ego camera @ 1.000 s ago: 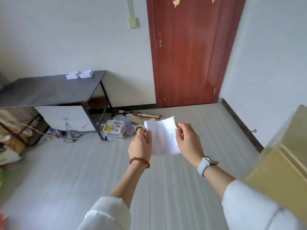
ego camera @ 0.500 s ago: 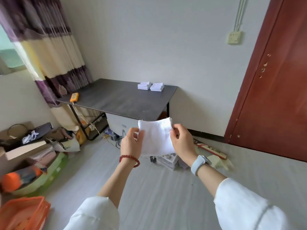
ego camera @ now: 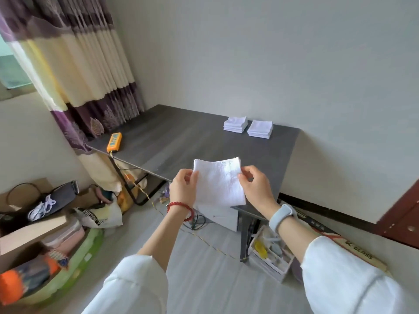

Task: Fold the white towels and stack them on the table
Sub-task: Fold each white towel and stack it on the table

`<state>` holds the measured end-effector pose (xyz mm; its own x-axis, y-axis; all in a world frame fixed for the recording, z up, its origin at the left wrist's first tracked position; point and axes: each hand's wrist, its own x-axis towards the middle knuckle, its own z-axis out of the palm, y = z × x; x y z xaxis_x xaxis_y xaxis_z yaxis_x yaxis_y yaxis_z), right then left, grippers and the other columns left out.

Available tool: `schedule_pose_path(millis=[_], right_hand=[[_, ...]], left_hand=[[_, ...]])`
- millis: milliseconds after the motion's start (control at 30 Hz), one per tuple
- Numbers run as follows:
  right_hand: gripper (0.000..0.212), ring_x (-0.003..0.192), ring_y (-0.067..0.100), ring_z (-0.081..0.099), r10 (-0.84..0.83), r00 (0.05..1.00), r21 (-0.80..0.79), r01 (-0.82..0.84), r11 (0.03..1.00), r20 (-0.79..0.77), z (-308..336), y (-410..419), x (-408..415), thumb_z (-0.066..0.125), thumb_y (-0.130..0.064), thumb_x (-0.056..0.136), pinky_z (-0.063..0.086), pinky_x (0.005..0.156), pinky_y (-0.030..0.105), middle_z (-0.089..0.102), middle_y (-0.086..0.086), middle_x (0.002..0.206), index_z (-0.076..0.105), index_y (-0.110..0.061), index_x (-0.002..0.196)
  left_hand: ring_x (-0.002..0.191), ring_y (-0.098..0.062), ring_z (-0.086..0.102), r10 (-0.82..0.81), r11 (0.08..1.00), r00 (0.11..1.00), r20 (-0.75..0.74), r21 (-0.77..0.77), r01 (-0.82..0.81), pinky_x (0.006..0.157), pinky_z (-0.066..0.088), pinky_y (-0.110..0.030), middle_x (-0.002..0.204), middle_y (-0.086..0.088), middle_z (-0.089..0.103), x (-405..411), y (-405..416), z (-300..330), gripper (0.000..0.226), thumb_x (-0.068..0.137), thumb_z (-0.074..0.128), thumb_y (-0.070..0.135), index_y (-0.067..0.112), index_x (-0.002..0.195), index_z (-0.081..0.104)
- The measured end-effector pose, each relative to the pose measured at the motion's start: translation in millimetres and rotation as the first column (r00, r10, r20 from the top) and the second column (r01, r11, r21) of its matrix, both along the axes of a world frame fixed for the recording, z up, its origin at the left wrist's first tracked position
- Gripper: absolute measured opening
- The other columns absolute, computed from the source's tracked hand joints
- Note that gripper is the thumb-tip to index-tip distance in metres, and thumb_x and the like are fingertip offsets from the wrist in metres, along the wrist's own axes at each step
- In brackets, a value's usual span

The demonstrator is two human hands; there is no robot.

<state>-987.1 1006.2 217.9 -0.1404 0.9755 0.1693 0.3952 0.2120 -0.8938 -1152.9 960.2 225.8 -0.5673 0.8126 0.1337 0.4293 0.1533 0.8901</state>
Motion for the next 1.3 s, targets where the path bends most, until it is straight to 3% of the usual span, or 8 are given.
schedule_pose_path(millis=[333,633,767,1000,1100,1300], right_hand=[[0.015,0.088,0.015,0.055,-0.16,0.987,-0.126,0.157,0.98,-0.015,-2,244,-76,0.049,-0.015,0.091,0.039,0.076,0.025,0.06,-0.003,0.093,0.058,-0.012,0.102],[0.021,0.081,0.011,0.053,-0.297,0.955,-0.179,0.297,0.938,0.028,-65,482,-109,0.046,-0.018,0.093,0.037,0.068,0.021,0.057,-0.005,0.091,0.056,-0.011,0.11],[0.023,0.084,0.016,0.054,-0.353,0.93,-0.165,0.367,0.916,0.104,-94,575,-117,0.044,-0.019,0.094,0.038,0.07,0.024,0.06,0.003,0.098,0.055,-0.01,0.112],[0.02,0.084,0.018,0.052,-0.449,0.853,-0.13,0.493,0.86,0.268,-143,683,-124,0.042,-0.021,0.094,0.04,0.07,0.03,0.058,0.002,0.099,0.054,-0.015,0.11],[0.02,0.081,0.018,0.05,-0.491,0.798,-0.121,0.558,0.821,0.351,-163,701,-123,0.042,-0.021,0.095,0.038,0.068,0.029,0.056,0.001,0.097,0.054,-0.014,0.11],[0.017,0.075,0.017,0.054,-0.503,0.712,-0.122,0.628,0.769,0.49,-192,709,-127,0.044,-0.023,0.095,0.05,0.067,0.03,0.056,0.006,0.102,0.051,-0.011,0.106]], left_hand=[[0.082,-0.017,0.048,-0.188,0.971,0.981,0.042,-0.146,0.192,0.07,0.035,-0.023,0.084,0.007,0.054,-80,283,-8,0.018,0.094,0.041,0.021,0.014,0.099,0.056],[0.072,-0.02,0.051,-0.302,0.916,0.953,-0.028,-0.285,0.282,0.062,0.04,-0.028,0.078,0.002,0.055,-108,536,-68,0.021,0.095,0.034,0.025,0.013,0.103,0.05],[0.065,-0.015,0.047,-0.337,0.894,0.941,-0.026,-0.321,0.312,0.056,0.039,-0.027,0.076,0.002,0.053,-112,635,-95,0.023,0.096,0.032,0.026,0.012,0.106,0.048],[0.069,-0.02,0.05,-0.405,0.849,0.914,-0.036,-0.386,0.361,0.065,0.042,-0.029,0.074,0.003,0.052,-113,750,-148,0.022,0.096,0.031,0.026,0.012,0.104,0.047],[0.073,-0.024,0.052,-0.435,0.828,0.899,-0.051,-0.416,0.377,0.067,0.044,-0.032,0.077,0.0,0.054,-108,777,-172,0.024,0.096,0.031,0.026,0.012,0.104,0.047],[0.074,-0.023,0.052,-0.468,0.783,0.872,-0.144,-0.525,0.334,0.064,0.038,-0.028,0.086,0.0,0.058,-104,793,-202,0.021,0.096,0.034,0.029,0.014,0.105,0.046]])
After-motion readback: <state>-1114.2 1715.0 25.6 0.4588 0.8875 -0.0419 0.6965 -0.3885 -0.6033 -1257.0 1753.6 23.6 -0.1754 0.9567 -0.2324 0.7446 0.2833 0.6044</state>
